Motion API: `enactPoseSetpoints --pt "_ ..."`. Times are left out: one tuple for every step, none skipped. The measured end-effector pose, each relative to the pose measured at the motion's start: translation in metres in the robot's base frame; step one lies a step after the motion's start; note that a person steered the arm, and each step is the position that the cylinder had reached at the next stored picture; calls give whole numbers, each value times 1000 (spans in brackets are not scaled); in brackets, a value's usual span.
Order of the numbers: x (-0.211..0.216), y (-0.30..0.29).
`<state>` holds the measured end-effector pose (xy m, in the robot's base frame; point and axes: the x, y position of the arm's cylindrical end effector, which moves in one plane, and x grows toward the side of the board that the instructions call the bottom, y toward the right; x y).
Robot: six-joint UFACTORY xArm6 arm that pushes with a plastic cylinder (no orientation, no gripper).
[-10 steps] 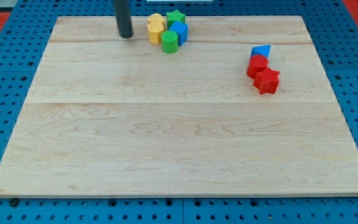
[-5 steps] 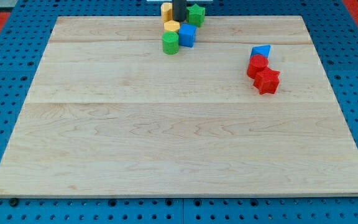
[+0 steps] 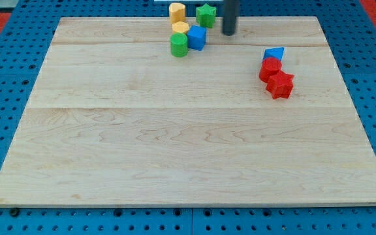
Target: Keep blue cube towards blue triangle
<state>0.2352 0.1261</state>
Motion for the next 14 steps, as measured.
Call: enactPoseSetpoints --pt "-43 59" --pt "-43 -78" --pt "-43 -76" --pt "-43 -122" --pt "-43 -106" --pt "-20 -109" --pt "-12 -166" --pt "19 -184" --pt "24 -126" --pt "24 -110" --pt "21 -110" --pt "20 -81" --pt "20 -24" --pt "41 -6"
